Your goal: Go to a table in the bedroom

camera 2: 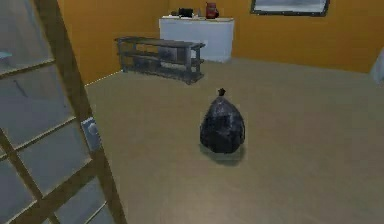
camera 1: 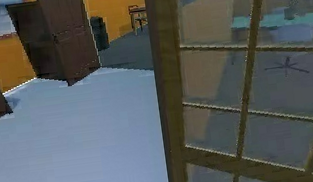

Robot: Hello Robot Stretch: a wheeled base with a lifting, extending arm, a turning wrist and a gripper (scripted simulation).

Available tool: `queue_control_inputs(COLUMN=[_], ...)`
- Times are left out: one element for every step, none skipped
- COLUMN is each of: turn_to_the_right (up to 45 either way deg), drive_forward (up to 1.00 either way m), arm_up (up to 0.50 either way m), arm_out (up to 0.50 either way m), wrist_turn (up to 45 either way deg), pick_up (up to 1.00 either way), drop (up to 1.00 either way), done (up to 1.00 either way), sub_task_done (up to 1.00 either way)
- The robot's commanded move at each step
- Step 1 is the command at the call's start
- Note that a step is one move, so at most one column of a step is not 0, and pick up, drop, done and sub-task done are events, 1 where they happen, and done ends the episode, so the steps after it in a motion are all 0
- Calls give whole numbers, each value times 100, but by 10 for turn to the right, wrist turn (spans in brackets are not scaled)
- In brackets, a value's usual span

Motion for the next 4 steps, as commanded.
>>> queue_control_inputs(turn_to_the_right=[-330, 0, 270, 0], drive_forward=[0, 70, 0, 30], arm_up=[0, 0, 0, 0], arm_out=[0, 0, 0, 0], wrist_turn=[0, 0, 0, 0], pick_up=[0, 0, 0, 0], drop=[0, 0, 0, 0], done=[0, 0, 0, 0], sub_task_done=[0, 0, 0, 0])
